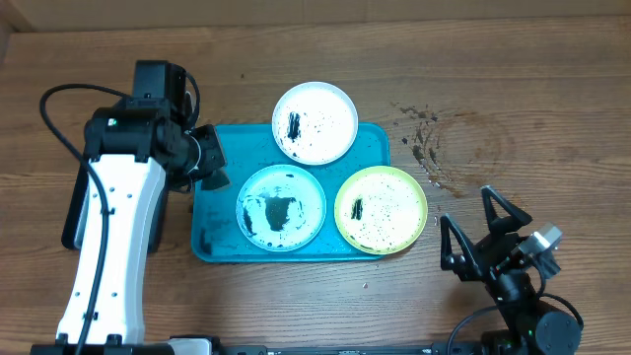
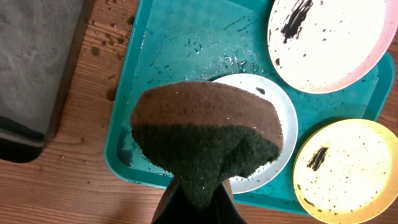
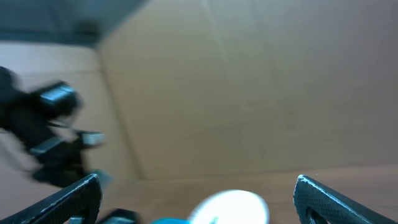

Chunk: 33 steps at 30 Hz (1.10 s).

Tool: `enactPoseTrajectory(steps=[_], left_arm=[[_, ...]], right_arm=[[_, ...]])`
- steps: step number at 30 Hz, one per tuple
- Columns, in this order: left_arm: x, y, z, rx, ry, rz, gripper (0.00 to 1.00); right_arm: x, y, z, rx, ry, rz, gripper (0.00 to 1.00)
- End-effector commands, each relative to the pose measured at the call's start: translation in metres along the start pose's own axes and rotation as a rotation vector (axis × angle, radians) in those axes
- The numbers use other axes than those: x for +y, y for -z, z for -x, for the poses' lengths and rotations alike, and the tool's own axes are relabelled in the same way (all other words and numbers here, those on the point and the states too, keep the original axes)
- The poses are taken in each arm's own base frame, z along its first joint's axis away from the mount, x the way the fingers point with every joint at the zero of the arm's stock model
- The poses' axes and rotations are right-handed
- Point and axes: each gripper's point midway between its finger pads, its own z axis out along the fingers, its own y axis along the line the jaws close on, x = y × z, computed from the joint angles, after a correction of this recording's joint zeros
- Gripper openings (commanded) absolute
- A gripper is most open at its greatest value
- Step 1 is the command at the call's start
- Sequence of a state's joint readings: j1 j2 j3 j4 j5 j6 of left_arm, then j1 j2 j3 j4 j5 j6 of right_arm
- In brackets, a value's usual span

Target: Clean dirty plates on tray and stack at the side

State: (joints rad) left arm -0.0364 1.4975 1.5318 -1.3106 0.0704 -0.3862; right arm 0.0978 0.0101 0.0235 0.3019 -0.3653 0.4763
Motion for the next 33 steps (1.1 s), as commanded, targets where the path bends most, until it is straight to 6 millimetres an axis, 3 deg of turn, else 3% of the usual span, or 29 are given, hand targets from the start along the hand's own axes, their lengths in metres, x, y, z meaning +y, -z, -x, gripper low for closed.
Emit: enactPoseTrajectory(steps=[1,5,8,11,15,21,23,25,29,33], left_arm=[[-0.001,0.011,0.006,-0.040,-0.006,-0.011,0.04],[-0.001,0.011,0.006,-0.038,-0.011,-0.014,0.04],[-0.001,0.011,0.006,-0.038,-0.011,-0.013,0.04],[-0.001,0.011,0.006,-0.038,-0.011,-0.013,0.04],[-0.002,0.011,0.004,-0.030,-0.011,-0.017,0.04],[-0.001,0.011,0.001,-0.017,-0.010,-0.014,0.04],[-0.001,0.011,0.000,-0.013,-0.009,-0.013,0.04],[0.000,0.011,-0.001,-0.012,-0.009,-0.012,0.04],[0.000,0.011,0.000,-0.012,-0.009,-0.012,0.05],[0.000,0.011,0.000,-0.013,-0.009,-0.012,0.04]], right_arm=[[0.032,0.000,0.022,0.005,-0.133,0.116,1.00],[0.052,-0.010,0.055,0.064,-0.055,0.108,1.00],[0.049,-0.025,0.061,0.213,0.000,0.025,1.00],[0.038,-0.045,0.059,0.438,-0.023,-0.076,1.00],[0.027,-0.061,0.041,0.780,-0.193,-0.194,1.00],[0.054,-0.113,0.023,0.981,-0.515,0.090,1.00],[0.057,-0.126,0.010,1.018,-0.588,0.191,1.00],[0.055,-0.132,-0.018,1.091,-0.603,0.185,1.00],[0.039,-0.125,-0.092,1.294,-0.439,-0.118,1.00],[0.030,-0.114,-0.137,1.420,-0.210,-0.368,1.00]])
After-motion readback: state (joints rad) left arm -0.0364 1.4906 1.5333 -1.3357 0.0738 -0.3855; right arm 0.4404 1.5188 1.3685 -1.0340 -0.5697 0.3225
